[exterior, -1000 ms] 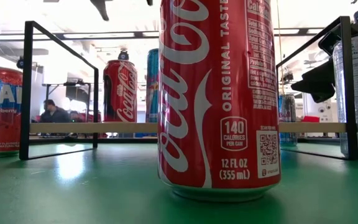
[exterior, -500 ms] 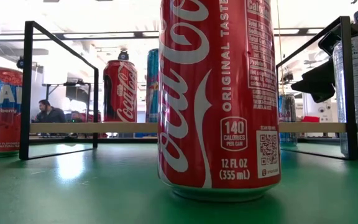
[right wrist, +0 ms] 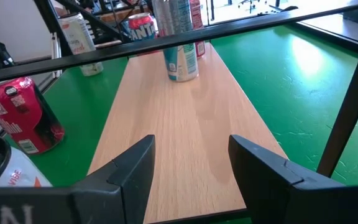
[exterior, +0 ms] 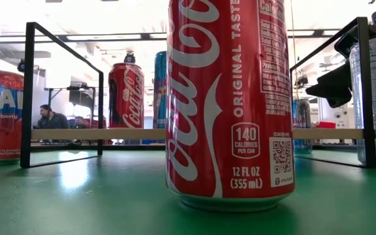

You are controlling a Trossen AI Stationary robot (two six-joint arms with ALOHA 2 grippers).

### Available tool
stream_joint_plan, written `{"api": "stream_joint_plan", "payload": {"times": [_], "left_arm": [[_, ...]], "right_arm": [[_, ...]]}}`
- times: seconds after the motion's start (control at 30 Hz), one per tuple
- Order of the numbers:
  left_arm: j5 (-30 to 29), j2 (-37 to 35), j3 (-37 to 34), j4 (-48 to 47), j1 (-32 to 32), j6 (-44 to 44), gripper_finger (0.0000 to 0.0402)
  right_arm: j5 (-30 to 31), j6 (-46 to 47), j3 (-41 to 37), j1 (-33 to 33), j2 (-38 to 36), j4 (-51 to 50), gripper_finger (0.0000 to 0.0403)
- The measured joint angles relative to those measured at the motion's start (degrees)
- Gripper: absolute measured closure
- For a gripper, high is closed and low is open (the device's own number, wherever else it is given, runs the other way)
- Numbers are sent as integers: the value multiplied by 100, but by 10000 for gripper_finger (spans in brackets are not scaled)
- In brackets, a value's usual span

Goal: Place canned beverage on shelf
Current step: Put the top orange soda can on the shelf

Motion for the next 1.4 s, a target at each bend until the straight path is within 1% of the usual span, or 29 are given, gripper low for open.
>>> {"api": "stream_joint_plan", "payload": {"times": [0.1,0.2,0.3,0.43,0.6,0.67,0.73,0.83,0.93,1.07,1.27,1.4], "left_arm": [[57,-496,-550,1,41,-511,171],[53,-817,-949,107,134,-802,171],[54,-973,-1265,244,331,-896,165],[56,-993,-1550,329,678,-891,135],[63,-945,-1662,370,1024,-892,90],[67,-912,-1710,400,1109,-1075,76],[78,-859,-1764,412,1190,-1480,65],[178,-771,-1818,435,1286,-2450,54],[280,-695,-1842,590,1305,-3321,50],[319,-599,-1791,877,1305,-4129,49],[361,-530,-1683,927,1546,-4215,49],[700,-530,-1695,947,1833,-4228,49]], "right_arm": [[1,1,-2,-1,0,1,207],[1,2,-2,-2,0,1,207],[1,1,-2,0,0,0,207],[1,1,-2,-2,0,1,207],[1,2,-2,-1,0,1,207],[1,2,-1,0,0,1,207],[1,1,-1,0,0,1,207],[1,0,0,0,0,-1,207],[1,2,-1,-1,0,1,207],[1,2,-2,-1,0,1,207],[1,1,-1,-2,0,1,207],[1,2,0,0,0,1,207]]}}
